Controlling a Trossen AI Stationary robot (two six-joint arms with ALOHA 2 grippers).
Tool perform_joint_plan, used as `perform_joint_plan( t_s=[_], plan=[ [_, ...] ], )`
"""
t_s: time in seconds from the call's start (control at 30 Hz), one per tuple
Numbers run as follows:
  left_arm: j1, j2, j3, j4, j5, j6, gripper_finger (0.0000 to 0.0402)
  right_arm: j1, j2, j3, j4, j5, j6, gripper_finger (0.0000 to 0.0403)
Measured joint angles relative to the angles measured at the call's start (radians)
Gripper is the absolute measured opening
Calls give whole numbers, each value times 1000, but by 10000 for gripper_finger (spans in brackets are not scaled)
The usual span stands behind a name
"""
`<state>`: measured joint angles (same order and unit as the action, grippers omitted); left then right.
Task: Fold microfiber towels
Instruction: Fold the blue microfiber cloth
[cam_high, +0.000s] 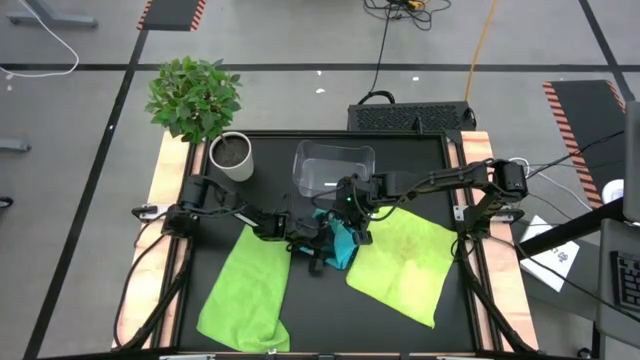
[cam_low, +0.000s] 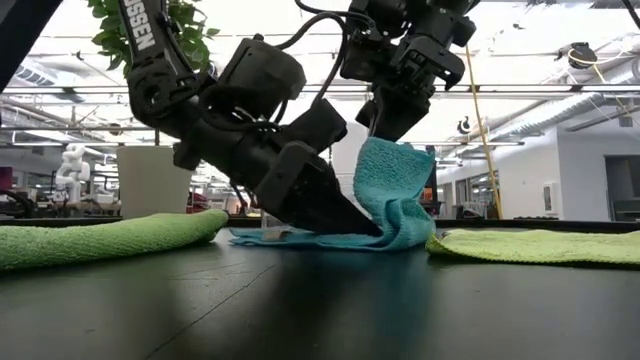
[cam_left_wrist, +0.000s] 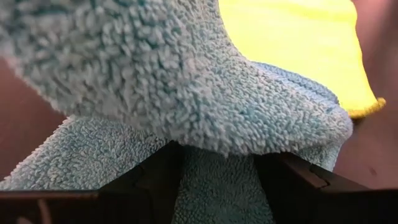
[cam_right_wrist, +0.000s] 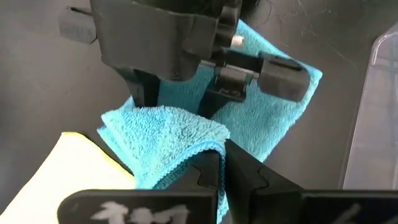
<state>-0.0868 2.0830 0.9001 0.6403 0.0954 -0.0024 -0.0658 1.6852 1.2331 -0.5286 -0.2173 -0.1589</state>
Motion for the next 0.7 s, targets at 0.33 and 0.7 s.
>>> perform_joint_plan(
  t_s=[0.33, 0.7],
  plan=[
    [-4, -57, 0, -56, -16, 47, 207, 0, 0, 0, 4, -23, -3, 2],
    [-3, -69, 3, -144, -102, 53, 207, 0, 0, 0, 2, -23, -3, 2]
  ],
)
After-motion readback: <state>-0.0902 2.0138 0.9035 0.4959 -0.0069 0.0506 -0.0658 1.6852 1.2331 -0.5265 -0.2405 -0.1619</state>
